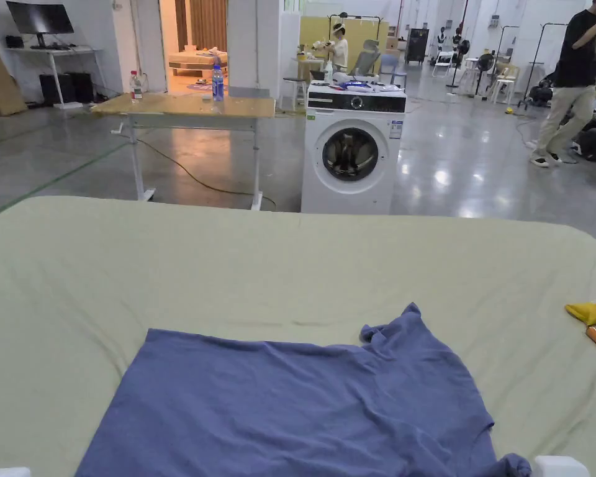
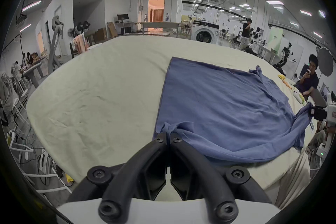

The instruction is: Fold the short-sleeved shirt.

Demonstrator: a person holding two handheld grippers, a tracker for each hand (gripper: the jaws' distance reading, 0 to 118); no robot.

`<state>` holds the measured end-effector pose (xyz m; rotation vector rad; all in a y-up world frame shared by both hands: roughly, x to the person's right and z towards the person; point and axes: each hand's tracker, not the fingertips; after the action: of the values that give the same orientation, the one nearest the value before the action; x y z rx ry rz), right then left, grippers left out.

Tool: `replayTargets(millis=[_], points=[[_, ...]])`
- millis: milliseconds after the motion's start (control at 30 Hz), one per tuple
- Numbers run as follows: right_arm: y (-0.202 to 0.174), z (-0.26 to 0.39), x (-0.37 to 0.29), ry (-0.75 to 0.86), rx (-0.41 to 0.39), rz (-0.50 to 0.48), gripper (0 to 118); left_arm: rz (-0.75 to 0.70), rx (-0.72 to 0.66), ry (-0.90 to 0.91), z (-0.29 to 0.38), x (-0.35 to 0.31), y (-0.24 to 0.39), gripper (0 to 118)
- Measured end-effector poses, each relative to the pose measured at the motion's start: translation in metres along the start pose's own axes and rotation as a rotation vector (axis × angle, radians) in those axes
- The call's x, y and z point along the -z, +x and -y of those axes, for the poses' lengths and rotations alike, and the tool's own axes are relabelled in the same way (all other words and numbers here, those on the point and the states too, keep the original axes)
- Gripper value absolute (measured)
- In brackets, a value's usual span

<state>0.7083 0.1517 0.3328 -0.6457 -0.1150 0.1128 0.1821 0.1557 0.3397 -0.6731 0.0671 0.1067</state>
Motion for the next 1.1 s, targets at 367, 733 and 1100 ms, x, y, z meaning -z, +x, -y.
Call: replayTargets(millis=[367, 733, 1100], points=[[-0.014, -0.023, -0.013, 0.17, 0.029, -0.005, 74, 0.017, 0.009, 0.19, -0.03, -0.016, 0.022, 52], [-0.075, -0.072, -0.037, 0.478, 0.076, -0.045, 21, 0.009, 0.118, 0.471, -0.064, -0.027, 0.066, 16], [-0.103, -0.083, -0.016, 0.516, 0.052, -0.099, 0, 0.022, 0.137, 0.425, -0.085, 0.015, 0.07, 0]])
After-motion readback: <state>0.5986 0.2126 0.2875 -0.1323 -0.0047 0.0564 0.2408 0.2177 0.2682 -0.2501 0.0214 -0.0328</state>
